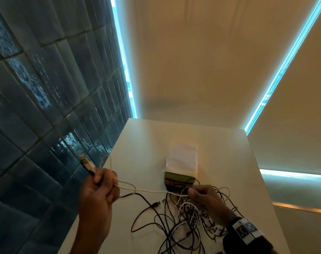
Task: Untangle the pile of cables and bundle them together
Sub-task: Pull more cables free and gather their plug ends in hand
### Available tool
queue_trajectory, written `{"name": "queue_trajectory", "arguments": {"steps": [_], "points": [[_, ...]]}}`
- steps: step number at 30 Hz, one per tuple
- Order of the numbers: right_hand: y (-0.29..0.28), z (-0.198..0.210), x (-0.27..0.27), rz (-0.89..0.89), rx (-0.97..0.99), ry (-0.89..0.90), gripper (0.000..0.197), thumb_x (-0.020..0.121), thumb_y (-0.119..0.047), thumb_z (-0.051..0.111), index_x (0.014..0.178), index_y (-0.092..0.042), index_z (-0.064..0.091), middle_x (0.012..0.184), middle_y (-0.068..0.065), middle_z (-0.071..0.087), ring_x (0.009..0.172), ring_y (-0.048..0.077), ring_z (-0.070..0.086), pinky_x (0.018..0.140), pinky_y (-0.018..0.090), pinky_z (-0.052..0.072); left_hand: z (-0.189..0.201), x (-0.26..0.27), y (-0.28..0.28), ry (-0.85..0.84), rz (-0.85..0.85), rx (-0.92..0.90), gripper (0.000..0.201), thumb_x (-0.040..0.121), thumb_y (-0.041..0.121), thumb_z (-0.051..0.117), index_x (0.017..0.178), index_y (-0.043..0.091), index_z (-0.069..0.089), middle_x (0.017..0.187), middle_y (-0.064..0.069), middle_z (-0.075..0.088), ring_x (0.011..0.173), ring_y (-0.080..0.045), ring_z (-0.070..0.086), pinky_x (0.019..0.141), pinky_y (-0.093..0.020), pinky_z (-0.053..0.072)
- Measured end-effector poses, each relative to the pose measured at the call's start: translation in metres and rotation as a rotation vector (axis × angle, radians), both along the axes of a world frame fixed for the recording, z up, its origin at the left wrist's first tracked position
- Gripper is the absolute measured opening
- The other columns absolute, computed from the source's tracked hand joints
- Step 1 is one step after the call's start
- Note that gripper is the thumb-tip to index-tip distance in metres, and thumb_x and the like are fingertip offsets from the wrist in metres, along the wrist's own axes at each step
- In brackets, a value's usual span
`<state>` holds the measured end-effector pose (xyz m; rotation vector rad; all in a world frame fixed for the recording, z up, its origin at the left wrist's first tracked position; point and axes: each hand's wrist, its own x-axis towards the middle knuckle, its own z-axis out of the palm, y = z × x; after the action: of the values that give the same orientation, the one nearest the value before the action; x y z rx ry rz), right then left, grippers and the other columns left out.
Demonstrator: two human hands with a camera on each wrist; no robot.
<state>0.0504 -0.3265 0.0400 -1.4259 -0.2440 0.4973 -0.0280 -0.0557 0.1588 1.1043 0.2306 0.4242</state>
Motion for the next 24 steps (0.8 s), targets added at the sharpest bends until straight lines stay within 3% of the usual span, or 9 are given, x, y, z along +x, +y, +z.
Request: {"name": "queue_trajectory", "arguments": {"steps": [2, 7, 9, 11, 13, 14, 18, 22, 24], "points": [[-0.009, -0.013, 0.003, -0.044, 0.014, 0.052, 0.039, 0.081, -0.042, 0.070, 0.061, -0.015, 0.051, 0.059, 0.000, 0.039, 0.052, 0.014, 0.023, 0.051, 0.030, 0.016, 0.003, -0.003, 0.008, -0.033, 0.029, -0.012, 0.036, 0.093, 0.001, 0.040, 0.064, 0.022, 0.038, 0.064, -0.004, 0.044, 0.041, -0.006, 0.026, 0.041, -0.018, 0.023], [-0.024, -0.041, 0.006, -0.123, -0.074, 0.071, 0.037, 0.074, -0.042, 0.074, 0.070, -0.008, 0.061, 0.066, 0.006, 0.049, 0.058, 0.016, 0.041, 0.055, 0.027, 0.033, 0.019, -0.011, 0.014, -0.083, 0.085, -0.033, 0.044, 0.099, 0.000, 0.032, 0.062, 0.025, 0.039, 0.060, 0.003, 0.047, 0.040, -0.003, 0.026, 0.042, -0.016, 0.023], [-0.025, -0.051, 0.008, -0.156, -0.106, 0.071, 0.033, 0.080, -0.033, 0.075, 0.076, -0.003, 0.063, 0.066, 0.007, 0.052, 0.059, 0.018, 0.043, 0.054, 0.025, 0.036, 0.019, -0.013, 0.012, -0.066, 0.086, -0.004, 0.040, 0.098, 0.002, 0.035, 0.064, 0.022, 0.039, 0.061, 0.002, 0.045, 0.041, -0.005, 0.025, 0.043, -0.018, 0.022], [-0.020, -0.052, 0.010, -0.217, -0.154, 0.057, 0.020, 0.087, -0.018, 0.069, 0.079, 0.000, 0.066, 0.063, 0.003, 0.055, 0.057, 0.016, 0.044, 0.051, 0.023, 0.037, 0.013, -0.016, 0.008, -0.008, 0.106, 0.146, 0.031, 0.096, 0.003, 0.041, 0.067, 0.015, 0.044, 0.062, 0.000, 0.043, 0.044, -0.005, 0.030, 0.045, -0.017, 0.025], [-0.010, -0.045, 0.010, -0.289, -0.215, -0.005, 0.013, 0.091, -0.010, 0.064, 0.082, -0.001, 0.067, 0.059, -0.004, 0.058, 0.052, 0.011, 0.046, 0.049, 0.020, 0.037, 0.004, -0.016, -0.002, 0.081, 0.050, 0.363, 0.022, 0.094, 0.011, 0.049, 0.076, -0.001, 0.047, 0.067, -0.006, 0.043, 0.049, -0.003, 0.039, 0.050, -0.017, 0.036], [-0.004, -0.038, 0.009, -0.312, -0.232, -0.044, 0.013, 0.092, -0.010, 0.063, 0.083, -0.002, 0.067, 0.058, -0.004, 0.059, 0.052, 0.009, 0.048, 0.049, 0.018, 0.038, -0.002, -0.014, -0.008, 0.124, 0.008, 0.382, 0.027, 0.092, 0.019, 0.052, 0.080, -0.004, 0.046, 0.069, -0.009, 0.043, 0.050, -0.005, 0.041, 0.050, -0.019, 0.037], [0.021, -0.003, -0.003, -0.309, -0.188, -0.172, 0.009, 0.092, -0.015, 0.062, 0.085, -0.010, 0.066, 0.077, 0.005, 0.066, 0.067, 0.014, 0.058, 0.061, 0.023, 0.047, -0.017, 0.002, -0.038, 0.316, -0.141, 0.345, 0.019, 0.097, 0.012, 0.050, 0.090, -0.003, 0.043, 0.066, -0.017, 0.050, 0.043, -0.012, 0.048, 0.041, -0.019, 0.040], [0.041, 0.031, -0.019, -0.181, -0.052, -0.268, 0.009, 0.088, -0.013, 0.064, 0.086, -0.004, 0.065, 0.077, 0.010, 0.063, 0.064, 0.015, 0.054, 0.058, 0.023, 0.047, -0.037, 0.015, -0.067, 0.422, -0.246, 0.366, 0.011, 0.099, 0.012, 0.049, 0.092, 0.007, 0.042, 0.085, -0.025, 0.066, 0.065, -0.022, 0.068, 0.053, -0.027, 0.054], [0.048, 0.040, -0.027, -0.092, -0.042, -0.308, 0.011, 0.087, -0.013, 0.065, 0.087, -0.002, 0.067, 0.079, 0.013, 0.065, 0.065, 0.013, 0.059, 0.060, 0.022, 0.049, -0.044, 0.019, -0.077, 0.426, -0.263, 0.388, 0.005, 0.097, 0.017, 0.053, 0.095, 0.013, 0.052, 0.091, -0.018, 0.066, 0.077, -0.022, 0.070, 0.063, -0.029, 0.056]]}}
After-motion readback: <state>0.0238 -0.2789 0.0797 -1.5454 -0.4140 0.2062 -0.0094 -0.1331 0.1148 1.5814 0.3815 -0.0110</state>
